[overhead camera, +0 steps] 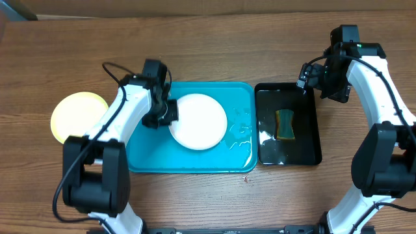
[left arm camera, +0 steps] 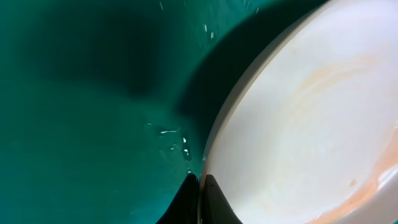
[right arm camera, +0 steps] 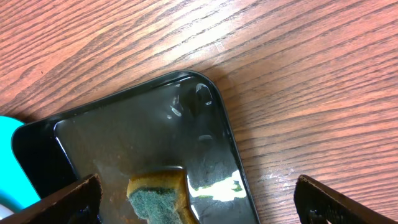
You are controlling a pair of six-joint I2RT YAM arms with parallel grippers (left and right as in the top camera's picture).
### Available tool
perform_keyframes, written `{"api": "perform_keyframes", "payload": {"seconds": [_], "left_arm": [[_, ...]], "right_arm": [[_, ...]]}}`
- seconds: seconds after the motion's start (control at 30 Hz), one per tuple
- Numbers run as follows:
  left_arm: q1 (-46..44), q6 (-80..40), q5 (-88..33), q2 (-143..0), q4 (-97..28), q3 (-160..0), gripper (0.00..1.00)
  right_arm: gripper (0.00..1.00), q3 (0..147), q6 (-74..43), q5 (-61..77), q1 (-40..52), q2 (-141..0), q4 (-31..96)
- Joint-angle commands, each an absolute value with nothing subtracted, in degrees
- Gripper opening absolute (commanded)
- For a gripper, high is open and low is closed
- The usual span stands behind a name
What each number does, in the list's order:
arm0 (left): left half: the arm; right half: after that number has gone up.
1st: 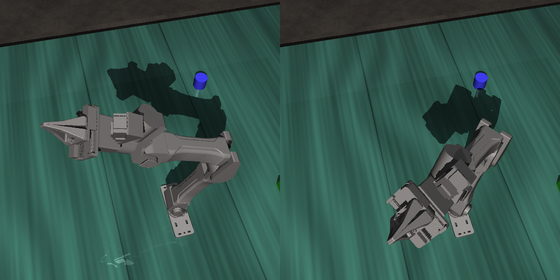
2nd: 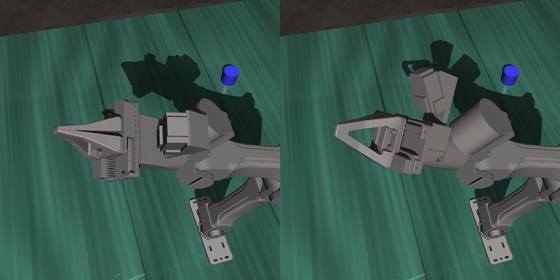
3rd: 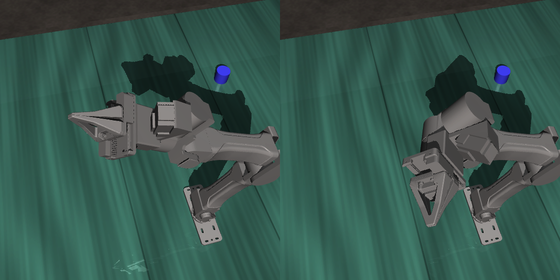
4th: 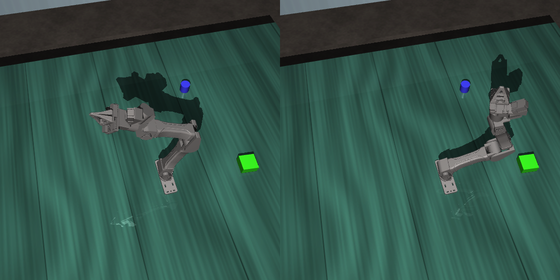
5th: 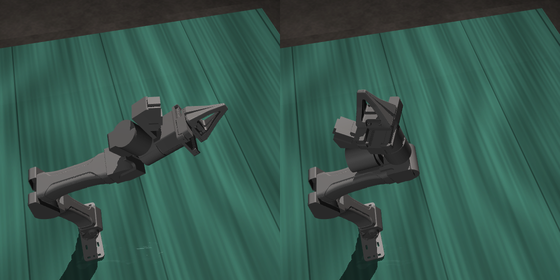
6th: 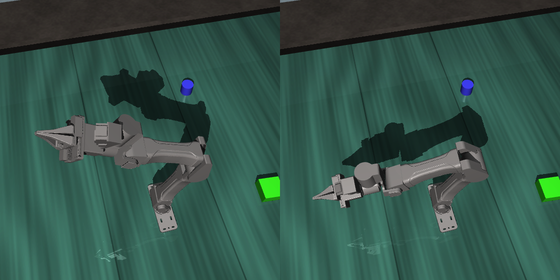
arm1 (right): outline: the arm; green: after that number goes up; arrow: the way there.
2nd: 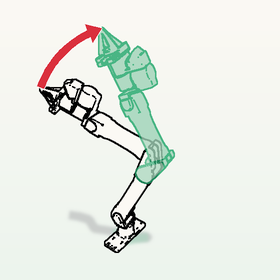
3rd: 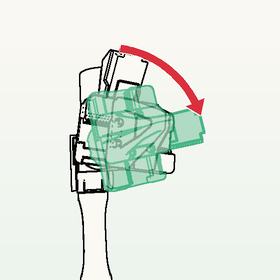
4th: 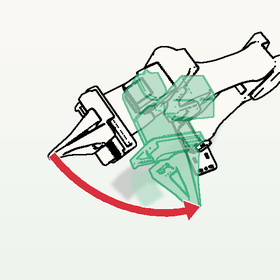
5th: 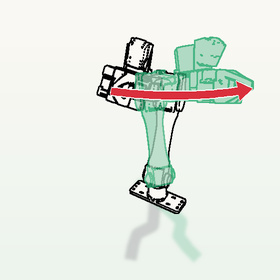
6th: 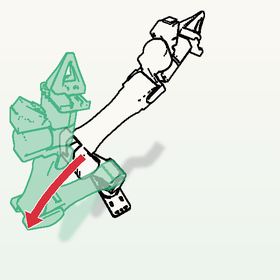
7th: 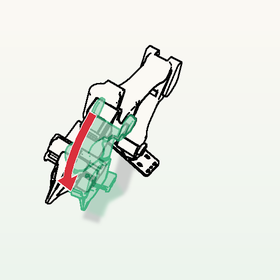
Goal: Clean dirty plates on tray and stack at the side
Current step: 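Lift the white plate off the teal tray with the left gripper, then carry the white plate left and set it on the plate stack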
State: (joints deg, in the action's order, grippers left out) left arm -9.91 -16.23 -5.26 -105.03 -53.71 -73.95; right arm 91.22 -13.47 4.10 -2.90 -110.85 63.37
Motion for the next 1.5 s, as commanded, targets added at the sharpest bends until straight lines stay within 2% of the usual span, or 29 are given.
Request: {"api": "perform_keyframes", "payload": {"seconds": [0.0, 0.3, 0.57, 0.7, 0.8, 1.0, 1.07, 1.13, 1.3, 1.47], "left_arm": [[-13.8, -17.9, 5.9, -97.4, -54.9, -79.5, 0.04], [-33.1, -19.7, 31.7, -88.7, -55.2, -84.2, 0.04], [-53.3, -14.5, 72.8, -89.9, -55.1, -84.4, 0.04], [-61.6, -11.7, 89.6, -90.9, -54.1, -84.4, 0.04], [-65.3, -7.7, 89.6, -91.0, -52.5, -84.4, 0.04], [-64.0, -12.3, 86.8, -91.0, -52.0, -84.4, 0.04], [-62.0, -13.7, 81.2, -91.0, -52.0, -84.4, 0.04], [-58.7, -14.4, 70.3, -91.0, -52.1, -84.4, 0.04], [-44.0, -18.5, 41.1, -91.0, -52.7, -84.4, 0.04], [-21.8, -20.0, 18.6, -91.0, -54.0, -84.4, 0.04]], "right_arm": [[1.00, 91.9, -13.5, 4.1, -2.7, -109.6, 63.1], [1.00, 91.9, -13.5, 4.1, -2.7, -109.6, 63.1], [1.00, 91.9, -13.5, 4.1, -2.7, -109.6, 63.1], [1.00, 91.9, -13.5, 4.1, -2.7, -109.6, 63.1], [1.00, 91.9, -13.5, 4.1, -2.7, -109.6, 63.1], [1.00, 91.9, -13.5, 4.1, -2.7, -109.6, 63.1], [1.00, 91.9, -13.5, 4.1, -2.7, -109.6, 63.1], [1.00, 91.9, -13.5, 4.1, -2.7, -109.6, 63.1], [1.00, 91.9, -13.5, 4.1, -2.7, -109.6, 63.1], [1.00, 91.9, -13.5, 4.1, -2.7, -109.6, 63.1]]}}
